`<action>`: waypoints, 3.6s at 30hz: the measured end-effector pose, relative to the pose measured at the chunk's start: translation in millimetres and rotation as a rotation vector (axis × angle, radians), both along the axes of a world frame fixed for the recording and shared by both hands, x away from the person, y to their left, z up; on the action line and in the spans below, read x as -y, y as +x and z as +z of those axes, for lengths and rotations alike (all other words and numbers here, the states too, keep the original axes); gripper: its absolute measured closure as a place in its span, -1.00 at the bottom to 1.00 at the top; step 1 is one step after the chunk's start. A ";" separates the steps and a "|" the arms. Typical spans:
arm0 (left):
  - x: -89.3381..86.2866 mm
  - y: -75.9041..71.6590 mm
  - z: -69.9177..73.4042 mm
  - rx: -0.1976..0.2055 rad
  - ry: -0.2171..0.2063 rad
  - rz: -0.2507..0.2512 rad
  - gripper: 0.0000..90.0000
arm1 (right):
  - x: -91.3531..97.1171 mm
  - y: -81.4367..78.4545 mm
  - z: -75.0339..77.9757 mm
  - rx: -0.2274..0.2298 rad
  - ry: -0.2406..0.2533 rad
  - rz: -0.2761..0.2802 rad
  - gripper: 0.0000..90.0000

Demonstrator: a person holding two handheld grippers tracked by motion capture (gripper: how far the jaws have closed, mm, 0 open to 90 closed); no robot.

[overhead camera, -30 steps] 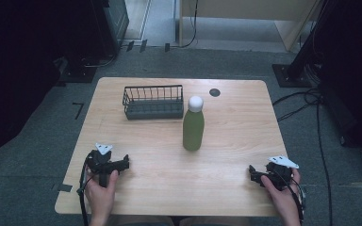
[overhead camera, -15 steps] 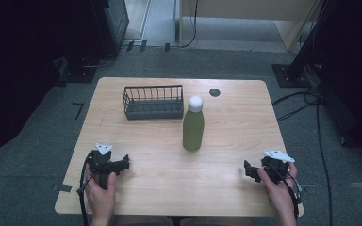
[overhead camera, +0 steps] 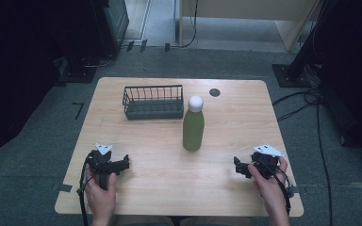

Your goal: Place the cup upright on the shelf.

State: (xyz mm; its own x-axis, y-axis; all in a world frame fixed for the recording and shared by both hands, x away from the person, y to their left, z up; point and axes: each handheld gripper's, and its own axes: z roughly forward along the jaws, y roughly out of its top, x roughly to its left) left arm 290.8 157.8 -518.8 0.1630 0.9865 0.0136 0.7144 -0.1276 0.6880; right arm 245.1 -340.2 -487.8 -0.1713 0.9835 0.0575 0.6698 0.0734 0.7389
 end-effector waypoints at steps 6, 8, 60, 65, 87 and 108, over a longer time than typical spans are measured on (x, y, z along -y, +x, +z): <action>1.1 -0.4 0.0 0.000 0.000 0.003 -1.00 | -14.6 4.4 2.5 0.006 0.006 0.028 -1.00; 1.1 -0.4 0.0 0.000 0.000 0.003 -1.00 | -22.0 7.3 3.2 0.009 0.007 0.043 -1.00; 1.4 -0.4 -0.1 0.001 0.000 -0.001 -1.00 | -133.4 42.4 29.6 0.136 0.121 0.242 -0.96; 1.4 -0.4 0.0 0.000 0.000 -0.004 -1.00 | -139.5 47.6 31.8 0.148 0.106 0.241 -0.94; 2.1 -0.2 -0.1 0.001 -0.002 -0.007 -1.00 | -156.6 70.8 41.9 0.225 0.109 0.186 -0.69; 2.7 0.1 -0.1 0.001 0.000 -0.013 -1.00 | -159.8 77.3 40.4 0.259 0.106 0.176 -0.61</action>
State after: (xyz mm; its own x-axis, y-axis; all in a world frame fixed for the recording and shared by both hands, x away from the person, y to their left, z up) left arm 290.9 155.1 -518.8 0.1762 0.9843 0.0133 0.7122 -0.1368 0.6885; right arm 322.5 -180.4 -447.4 -0.3606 0.9283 0.0906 0.4429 0.0849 0.8925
